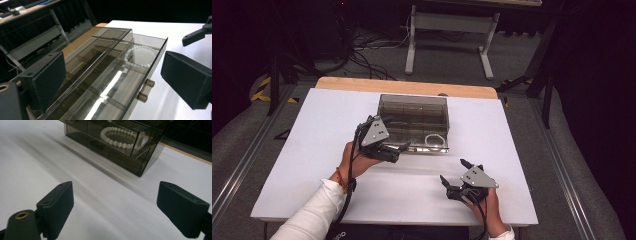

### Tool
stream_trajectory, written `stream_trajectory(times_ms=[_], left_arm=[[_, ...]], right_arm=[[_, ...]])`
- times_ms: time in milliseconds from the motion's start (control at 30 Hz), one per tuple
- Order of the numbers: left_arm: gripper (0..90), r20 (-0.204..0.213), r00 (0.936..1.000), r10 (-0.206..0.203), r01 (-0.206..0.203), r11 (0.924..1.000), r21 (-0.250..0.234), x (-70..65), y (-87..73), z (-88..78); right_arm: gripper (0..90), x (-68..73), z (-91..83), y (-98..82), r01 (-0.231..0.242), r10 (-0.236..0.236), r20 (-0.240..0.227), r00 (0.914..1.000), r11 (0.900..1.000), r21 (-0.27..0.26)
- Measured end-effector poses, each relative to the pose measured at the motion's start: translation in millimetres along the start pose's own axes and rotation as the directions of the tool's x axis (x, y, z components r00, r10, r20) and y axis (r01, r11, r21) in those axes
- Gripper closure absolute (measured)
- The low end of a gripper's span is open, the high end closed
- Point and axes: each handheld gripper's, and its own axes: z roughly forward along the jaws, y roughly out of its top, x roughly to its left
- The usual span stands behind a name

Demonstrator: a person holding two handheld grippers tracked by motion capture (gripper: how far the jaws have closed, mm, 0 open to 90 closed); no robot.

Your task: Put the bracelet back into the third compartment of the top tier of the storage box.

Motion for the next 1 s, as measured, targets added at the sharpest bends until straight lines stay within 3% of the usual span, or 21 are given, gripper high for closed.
stream_trajectory(times_ms=[267,367,467,533,767,800,1000], left_arm=[[7.7,-0.028,0.9994,0.022,-0.022,0.9994,-0.025,1.3,-7.9,-16.3],[10.1,-0.042,0.9983,0.041,-0.043,0.9980,-0.046,1.1,-9.5,-24.1],[10.0,-0.046,0.9983,0.037,-0.039,0.9978,-0.053,0.6,-10.7,-29.7],[10.0,-0.046,0.9983,0.036,-0.038,0.9978,-0.053,0.3,-11.5,-32.0],[10.2,-0.047,0.9975,0.052,-0.055,0.9973,-0.048,-2.0,-15.2,-36.8],[10.1,-0.053,0.9972,0.052,-0.054,0.9977,-0.040,-3.1,-16.9,-36.7],[9.8,-0.055,0.9975,0.044,-0.046,0.9982,-0.039,-4.0,-24.0,-38.6]], right_arm=[[17.4,0.8,0.2,0.3,0.003,-0.003,0.001,1.0000,1.000,-0.003],[22.6,0.8,-0.4,0.3,0.002,-0.002,-0.006,1.0000,1.000,-0.007],[26.3,1.1,-0.9,0.4,0.003,-0.003,-0.012,0.9999,1.000,-0.011],[34.1,1.1,-2.3,0.6,0.004,-0.004,-0.015,0.9999,1.000,-0.023],[45.0,0.2,-5.1,1.8,0.003,-0.004,-0.021,0.9998,0.999,-0.042],[51.0,0.0,-4.6,2.0,0.005,-0.006,-0.033,0.9994,0.999,-0.035],[66.7,-1.8,-6.8,2.9,-0.009,0.007,-0.065,0.9979,0.999,-0.045]])
